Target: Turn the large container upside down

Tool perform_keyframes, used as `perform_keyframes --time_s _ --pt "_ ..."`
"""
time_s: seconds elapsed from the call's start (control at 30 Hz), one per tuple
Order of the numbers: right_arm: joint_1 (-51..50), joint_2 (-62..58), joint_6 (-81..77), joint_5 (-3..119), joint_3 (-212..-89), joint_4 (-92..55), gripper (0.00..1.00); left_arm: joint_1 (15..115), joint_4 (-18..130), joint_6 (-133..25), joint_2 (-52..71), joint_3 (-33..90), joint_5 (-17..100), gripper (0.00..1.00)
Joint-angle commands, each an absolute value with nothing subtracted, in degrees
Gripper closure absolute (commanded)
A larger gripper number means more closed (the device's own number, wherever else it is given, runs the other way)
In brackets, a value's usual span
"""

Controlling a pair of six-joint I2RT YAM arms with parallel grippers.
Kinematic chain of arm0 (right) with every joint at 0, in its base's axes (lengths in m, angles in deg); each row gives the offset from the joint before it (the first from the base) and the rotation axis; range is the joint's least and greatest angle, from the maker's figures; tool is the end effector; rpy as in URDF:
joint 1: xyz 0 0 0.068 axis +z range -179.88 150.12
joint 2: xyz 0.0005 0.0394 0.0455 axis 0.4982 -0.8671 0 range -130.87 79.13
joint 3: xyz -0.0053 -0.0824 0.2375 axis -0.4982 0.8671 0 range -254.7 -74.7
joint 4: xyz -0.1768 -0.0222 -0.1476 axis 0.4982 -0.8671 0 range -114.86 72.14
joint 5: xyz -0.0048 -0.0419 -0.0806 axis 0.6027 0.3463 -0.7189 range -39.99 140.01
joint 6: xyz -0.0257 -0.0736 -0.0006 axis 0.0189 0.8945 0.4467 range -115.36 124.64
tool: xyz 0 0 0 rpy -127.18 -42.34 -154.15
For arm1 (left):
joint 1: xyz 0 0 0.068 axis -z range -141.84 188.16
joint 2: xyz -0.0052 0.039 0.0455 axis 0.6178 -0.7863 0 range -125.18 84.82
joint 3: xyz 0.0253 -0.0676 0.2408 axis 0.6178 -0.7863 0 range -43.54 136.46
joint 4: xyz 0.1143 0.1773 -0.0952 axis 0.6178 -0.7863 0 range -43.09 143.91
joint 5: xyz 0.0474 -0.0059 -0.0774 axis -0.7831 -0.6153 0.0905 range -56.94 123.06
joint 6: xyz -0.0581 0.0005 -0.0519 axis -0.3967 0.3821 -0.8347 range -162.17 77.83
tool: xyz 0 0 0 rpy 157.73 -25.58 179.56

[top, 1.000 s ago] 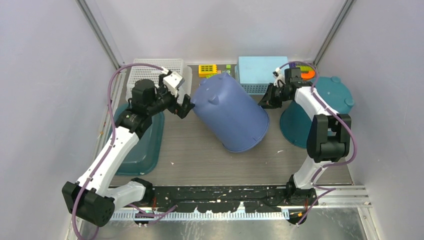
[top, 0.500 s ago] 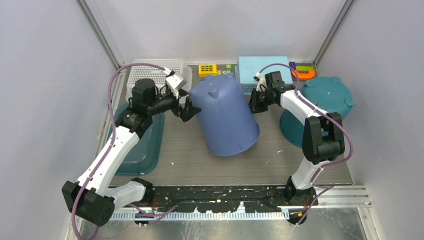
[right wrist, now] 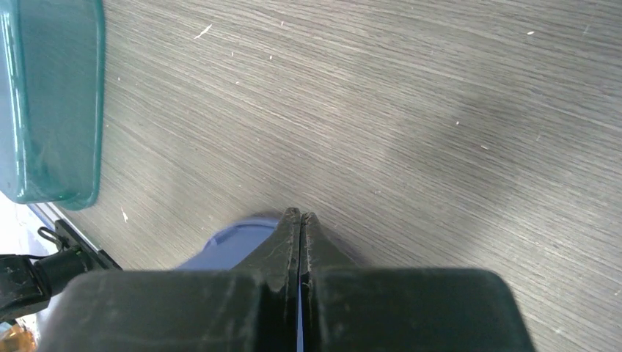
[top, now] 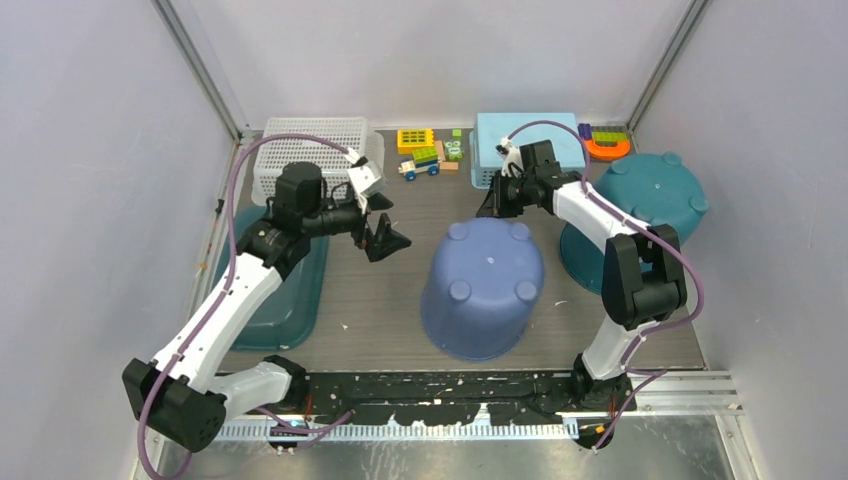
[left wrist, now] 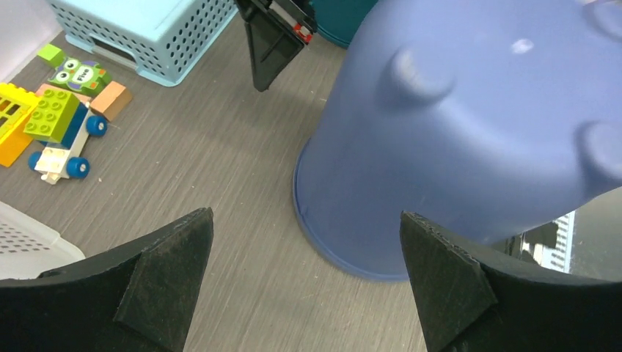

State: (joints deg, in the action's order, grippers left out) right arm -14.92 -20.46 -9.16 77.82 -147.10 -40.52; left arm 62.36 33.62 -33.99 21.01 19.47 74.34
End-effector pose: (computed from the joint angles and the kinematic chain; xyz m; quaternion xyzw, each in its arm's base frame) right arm 0.3422 0.1236 0.2066 -0.0918 0.9108 0.3014 0.2667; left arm 0.2031 -0.1395 0.3429 0.4067 0.6854 -0.3616 0.4838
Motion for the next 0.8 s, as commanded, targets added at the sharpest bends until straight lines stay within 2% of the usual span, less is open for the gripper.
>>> perform_keyframes --time_s 0.0,0.1,0.2,0.27,0.3,0.47,0.53,0.63,0.77 --pt "-13.89 -18.64 -10.18 79.29 -148.41 -37.86 0.99 63.68 30.60 -29.63 21.37 20.26 75.05 0.00" --pt "-13.80 -17.74 -9.87 79.01 -149.17 -38.22 0.98 63.72 30.87 -30.03 21.57 20.17 71.93 0.00" --pt "-14.03 -15.79 -7.20 77.15 -152.24 -41.50 0.94 63.64 31.33 -30.92 21.70 22.40 65.21 0.00" --pt "-14.81 -13.09 -3.96 76.03 -155.48 -44.58 0.83 63.69 30.06 -30.45 21.71 25.10 61.59 0.00" --pt "-15.23 -11.15 -2.13 75.45 -157.82 -46.35 0.71 63.66 29.01 -29.90 21.69 26.40 60.22 0.00" --pt "-16.86 -0.59 14.10 71.73 -169.59 -63.70 0.26 63.64 21.67 -25.49 22.79 31.66 55.30 0.00" --pt "-16.89 2.91 21.96 70.00 -173.90 -72.46 0.12 63.64 19.03 -22.97 23.81 31.94 53.05 0.00" --pt "-16.92 7.61 36.77 69.24 -178.02 -89.09 0.01 63.64 15.30 -19.28 26.49 30.57 49.65 0.00" --pt "-16.88 14.08 53.49 65.36 -177.89 -105.58 0.00 63.64 11.18 -16.59 30.25 27.47 47.44 0.00"
